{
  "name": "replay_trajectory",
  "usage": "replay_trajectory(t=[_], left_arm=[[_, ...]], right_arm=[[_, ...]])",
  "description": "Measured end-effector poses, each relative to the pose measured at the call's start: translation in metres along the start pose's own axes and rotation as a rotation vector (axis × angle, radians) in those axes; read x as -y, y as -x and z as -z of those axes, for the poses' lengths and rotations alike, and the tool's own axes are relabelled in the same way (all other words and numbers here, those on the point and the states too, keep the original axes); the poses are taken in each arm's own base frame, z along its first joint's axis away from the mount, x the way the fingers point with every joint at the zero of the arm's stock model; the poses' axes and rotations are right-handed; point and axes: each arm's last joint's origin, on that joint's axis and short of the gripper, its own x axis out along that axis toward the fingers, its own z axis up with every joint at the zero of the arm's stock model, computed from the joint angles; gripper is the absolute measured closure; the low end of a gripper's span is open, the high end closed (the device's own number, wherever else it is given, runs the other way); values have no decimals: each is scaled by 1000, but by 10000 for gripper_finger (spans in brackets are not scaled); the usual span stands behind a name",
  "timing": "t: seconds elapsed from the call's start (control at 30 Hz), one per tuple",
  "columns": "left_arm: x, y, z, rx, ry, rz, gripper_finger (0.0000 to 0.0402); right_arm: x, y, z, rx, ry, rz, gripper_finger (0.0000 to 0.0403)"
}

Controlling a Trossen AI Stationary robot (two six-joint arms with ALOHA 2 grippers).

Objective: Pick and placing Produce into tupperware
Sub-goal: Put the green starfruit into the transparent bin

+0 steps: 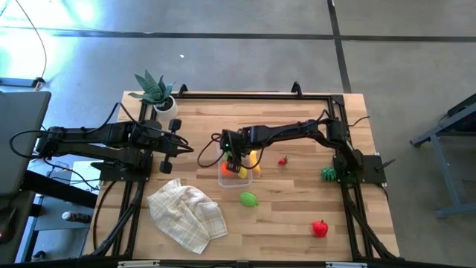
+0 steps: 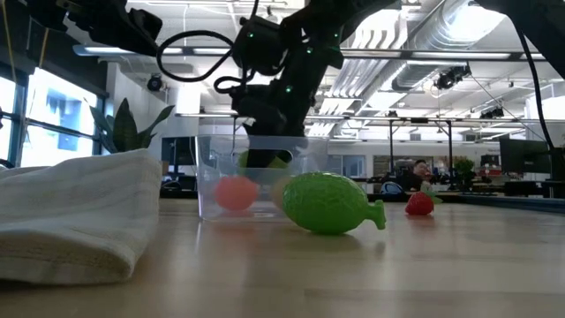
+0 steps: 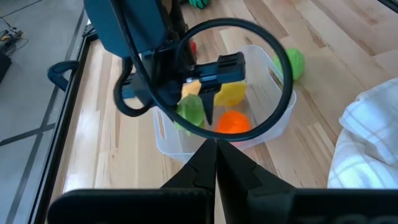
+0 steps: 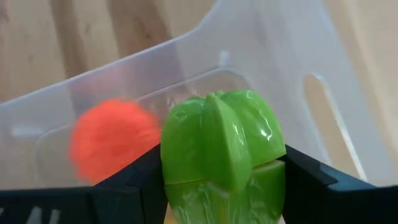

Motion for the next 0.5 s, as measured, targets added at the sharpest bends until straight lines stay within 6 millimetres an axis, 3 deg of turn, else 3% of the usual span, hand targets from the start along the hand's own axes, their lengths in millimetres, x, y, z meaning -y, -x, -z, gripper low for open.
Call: replay_trajectory(t=[0.5], left_arm=[[0, 0, 0, 0, 0, 0, 399]], right_arm=[[4, -12, 7, -62, -10, 27, 189]])
